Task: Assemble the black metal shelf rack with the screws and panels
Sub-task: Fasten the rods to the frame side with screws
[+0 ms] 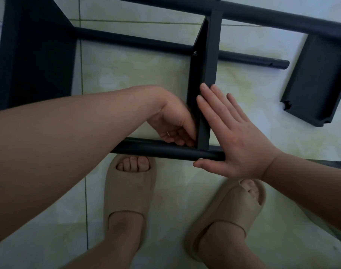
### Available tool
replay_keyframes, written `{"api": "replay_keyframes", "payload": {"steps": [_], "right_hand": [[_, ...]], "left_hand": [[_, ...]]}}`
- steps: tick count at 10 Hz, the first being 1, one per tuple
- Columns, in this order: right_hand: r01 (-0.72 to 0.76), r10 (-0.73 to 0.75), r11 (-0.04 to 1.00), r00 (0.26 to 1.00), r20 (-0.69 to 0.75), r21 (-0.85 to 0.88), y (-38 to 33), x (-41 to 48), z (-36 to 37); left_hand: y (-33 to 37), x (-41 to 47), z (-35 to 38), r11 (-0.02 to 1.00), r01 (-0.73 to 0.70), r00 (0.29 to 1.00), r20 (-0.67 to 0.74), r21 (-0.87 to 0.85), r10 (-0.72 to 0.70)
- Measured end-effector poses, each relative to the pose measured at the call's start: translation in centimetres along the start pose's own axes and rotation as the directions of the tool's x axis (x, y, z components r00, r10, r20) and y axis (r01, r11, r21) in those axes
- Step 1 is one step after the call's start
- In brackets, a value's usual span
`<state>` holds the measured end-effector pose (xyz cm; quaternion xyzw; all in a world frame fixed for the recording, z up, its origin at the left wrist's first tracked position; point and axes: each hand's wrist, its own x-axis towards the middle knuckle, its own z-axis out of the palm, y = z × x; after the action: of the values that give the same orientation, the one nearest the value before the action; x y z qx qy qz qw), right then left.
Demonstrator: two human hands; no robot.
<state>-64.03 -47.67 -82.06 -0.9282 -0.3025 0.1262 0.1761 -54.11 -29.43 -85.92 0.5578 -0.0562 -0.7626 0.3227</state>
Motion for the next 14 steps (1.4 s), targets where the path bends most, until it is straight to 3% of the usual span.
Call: {"api": "replay_keyframes", "payload": {"steps": [3,6,10,14], "right_hand": [[0.001,-0.001,1.0,1.0,0.003,-0.005,0.07,0.02,0.02],[-0.003,0.003,1.0,1.0,0.006,-0.002,-0.01,0.01,0.0],[-0.003,0.003,1.0,1.0,0.015,0.002,-0.03,0.03,-0.07],[-0.004,0.004,1.0,1.0,0.009,0.005,-0.05,0.03,-0.06]], "left_hand": [[0.18,-0.36,-0.32,0.998,-0.025,0.999,0.037,-0.064,0.027],[0.46,-0.04,-0.26,0.998,0.023,0.999,0.038,0.06,-0.025],[0.05,-0.18,-0.29,0.999,-0.039,0.997,0.064,-0.023,0.041],[-0.06,-0.18,-0.68,1.0,-0.008,0.998,0.062,-0.024,0.009]]}}
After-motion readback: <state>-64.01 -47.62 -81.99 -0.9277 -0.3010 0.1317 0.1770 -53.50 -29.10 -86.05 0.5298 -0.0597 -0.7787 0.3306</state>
